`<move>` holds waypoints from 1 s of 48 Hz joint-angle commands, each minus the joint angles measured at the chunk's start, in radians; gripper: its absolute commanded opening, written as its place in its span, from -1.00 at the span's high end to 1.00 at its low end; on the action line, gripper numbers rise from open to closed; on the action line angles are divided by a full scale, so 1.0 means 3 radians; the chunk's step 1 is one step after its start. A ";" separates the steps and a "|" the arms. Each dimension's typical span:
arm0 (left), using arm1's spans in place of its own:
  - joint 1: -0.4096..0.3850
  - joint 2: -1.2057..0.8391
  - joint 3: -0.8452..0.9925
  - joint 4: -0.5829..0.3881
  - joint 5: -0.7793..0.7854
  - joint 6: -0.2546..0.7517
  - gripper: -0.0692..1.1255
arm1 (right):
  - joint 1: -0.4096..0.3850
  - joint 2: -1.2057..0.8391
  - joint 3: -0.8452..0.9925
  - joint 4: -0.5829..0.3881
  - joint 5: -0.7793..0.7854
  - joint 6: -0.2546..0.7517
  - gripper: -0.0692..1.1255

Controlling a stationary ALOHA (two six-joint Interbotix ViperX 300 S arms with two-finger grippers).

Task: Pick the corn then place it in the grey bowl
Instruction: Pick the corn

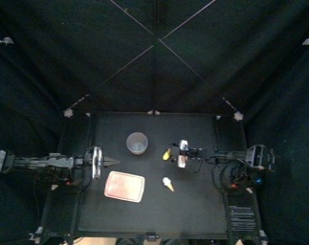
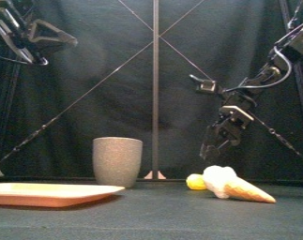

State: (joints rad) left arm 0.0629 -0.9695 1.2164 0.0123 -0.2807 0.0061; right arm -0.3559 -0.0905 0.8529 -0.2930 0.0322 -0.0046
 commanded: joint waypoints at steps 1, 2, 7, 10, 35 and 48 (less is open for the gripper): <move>0.0005 0.0000 -0.0051 0.0010 -0.0010 0.0000 0.77 | -0.0020 0.0128 -0.0159 -0.0010 0.0020 0.0020 -0.87; 0.0010 0.0000 -0.0051 0.0005 -0.0010 0.0005 0.77 | -0.0026 0.0164 -0.0179 -0.0010 0.0026 0.0015 -0.87; 0.0010 0.0000 -0.0051 0.0005 -0.0015 0.0005 0.77 | -0.0041 0.0281 -0.0225 -0.0015 0.0046 0.0000 -0.87; 0.0010 0.0000 -0.0051 0.0010 -0.0015 0.0005 0.77 | -0.0072 0.0332 -0.0256 -0.0015 0.0061 0.0000 -0.87; 0.0010 0.0000 -0.0051 0.0005 -0.0010 0.0000 0.77 | -0.0123 0.0470 -0.0348 0.0036 0.0107 0.0020 -0.84; 0.0010 0.0000 -0.0046 0.0005 -0.0015 0.0000 0.77 | -0.0112 0.0532 -0.0363 0.0077 0.0107 0.0015 -0.60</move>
State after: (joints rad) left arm 0.0644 -0.9710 1.2164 0.0138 -0.2807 0.0061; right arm -0.3896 0.0874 0.7655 -0.2715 0.0675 0.0046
